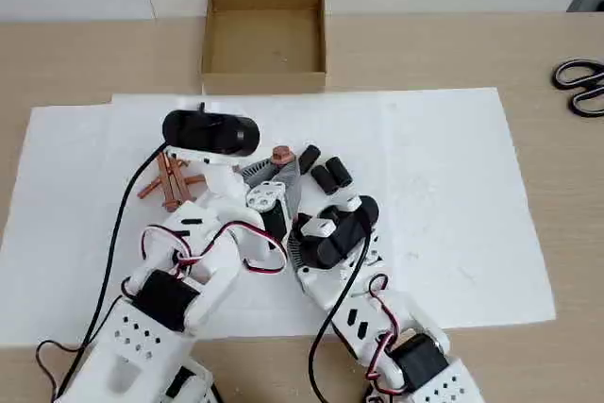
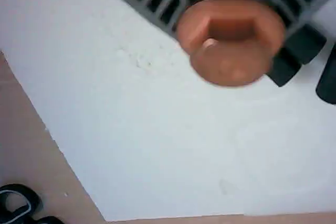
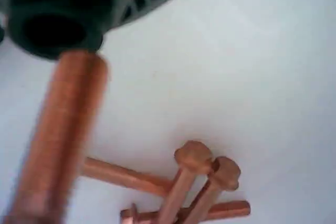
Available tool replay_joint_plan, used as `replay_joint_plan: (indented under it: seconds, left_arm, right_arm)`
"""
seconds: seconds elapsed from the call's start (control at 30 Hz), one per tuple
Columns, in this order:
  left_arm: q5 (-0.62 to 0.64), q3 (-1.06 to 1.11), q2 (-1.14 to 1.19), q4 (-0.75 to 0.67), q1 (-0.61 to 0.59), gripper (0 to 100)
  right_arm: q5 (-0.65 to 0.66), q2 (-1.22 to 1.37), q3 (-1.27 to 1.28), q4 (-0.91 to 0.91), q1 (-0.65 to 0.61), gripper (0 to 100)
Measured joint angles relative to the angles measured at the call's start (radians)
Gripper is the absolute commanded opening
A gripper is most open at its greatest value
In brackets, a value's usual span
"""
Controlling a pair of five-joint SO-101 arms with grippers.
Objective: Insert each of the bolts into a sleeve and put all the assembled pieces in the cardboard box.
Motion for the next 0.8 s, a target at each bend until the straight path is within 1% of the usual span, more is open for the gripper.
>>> replay_joint_plan:
  seconds: [0.13, 0.8]
  left_arm:
    - [0.0, 0.029, 0.0, -0.034, 0.0, 1]
    - [0.0, 0.055, -0.003, -0.048, 0.002, 1]
  right_arm:
    - [0.0, 0.0, 0.0, 0.0, 0.0, 0.4]
    - [0.0, 0.002, 0.0, 0.002, 0.0, 0.4]
